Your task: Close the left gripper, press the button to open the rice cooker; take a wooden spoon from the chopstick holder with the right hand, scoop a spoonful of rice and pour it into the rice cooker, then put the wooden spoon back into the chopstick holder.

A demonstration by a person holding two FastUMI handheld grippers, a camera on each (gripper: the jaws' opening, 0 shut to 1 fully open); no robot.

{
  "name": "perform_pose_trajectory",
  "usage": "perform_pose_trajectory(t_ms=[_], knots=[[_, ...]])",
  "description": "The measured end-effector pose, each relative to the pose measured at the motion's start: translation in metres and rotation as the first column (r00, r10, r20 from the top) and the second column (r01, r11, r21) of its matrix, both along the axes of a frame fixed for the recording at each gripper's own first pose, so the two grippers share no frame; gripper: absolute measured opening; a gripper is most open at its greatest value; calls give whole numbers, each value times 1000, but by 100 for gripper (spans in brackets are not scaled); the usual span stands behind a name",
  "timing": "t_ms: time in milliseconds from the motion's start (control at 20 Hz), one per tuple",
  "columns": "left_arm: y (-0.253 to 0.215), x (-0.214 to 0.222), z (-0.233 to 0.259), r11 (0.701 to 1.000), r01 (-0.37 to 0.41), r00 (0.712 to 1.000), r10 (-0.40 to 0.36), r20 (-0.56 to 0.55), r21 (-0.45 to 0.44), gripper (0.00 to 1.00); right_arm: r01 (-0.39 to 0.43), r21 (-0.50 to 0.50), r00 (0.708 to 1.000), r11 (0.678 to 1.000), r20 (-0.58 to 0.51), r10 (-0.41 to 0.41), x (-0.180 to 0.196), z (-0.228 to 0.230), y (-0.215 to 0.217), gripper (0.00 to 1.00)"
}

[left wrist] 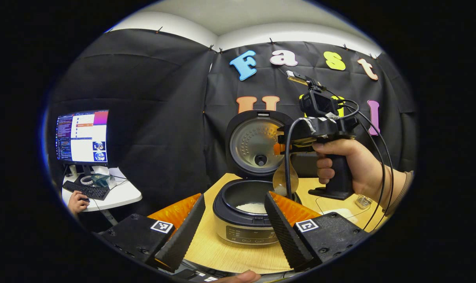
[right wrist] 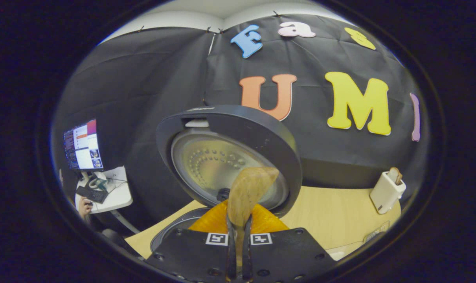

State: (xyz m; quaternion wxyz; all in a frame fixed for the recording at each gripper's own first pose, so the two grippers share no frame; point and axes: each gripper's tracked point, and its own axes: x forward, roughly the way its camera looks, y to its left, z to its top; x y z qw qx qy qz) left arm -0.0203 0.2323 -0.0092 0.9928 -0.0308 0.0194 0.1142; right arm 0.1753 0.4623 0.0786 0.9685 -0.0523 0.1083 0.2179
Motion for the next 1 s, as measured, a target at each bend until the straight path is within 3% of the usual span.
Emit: perform_pose_trajectory(t_ms=[250,400,650,850,1000], knots=[[6,1,-3,1000,-22,1000,22,-7,-10,97,-19,-22,1000,1000,15,20,-8,5,2,7],[4,2,-4,1000,-29,999,29,-17,-7,97,-15,-89,994,996,103,25,-13,17,-1,5],[3,2,-4,999,-40,999,40,-21,5,97,-97,-207,962,973,231,145,-37,30,9,7],[-2,2,0,999,-42,999,42,-10,4,97,-140,-176,963,974,207,175,-46,29,1,7],[-16,5,6,1000,-19,1000,19,2,-2,97,-134,-106,963,985,220,155,-47,41,-26,7]])
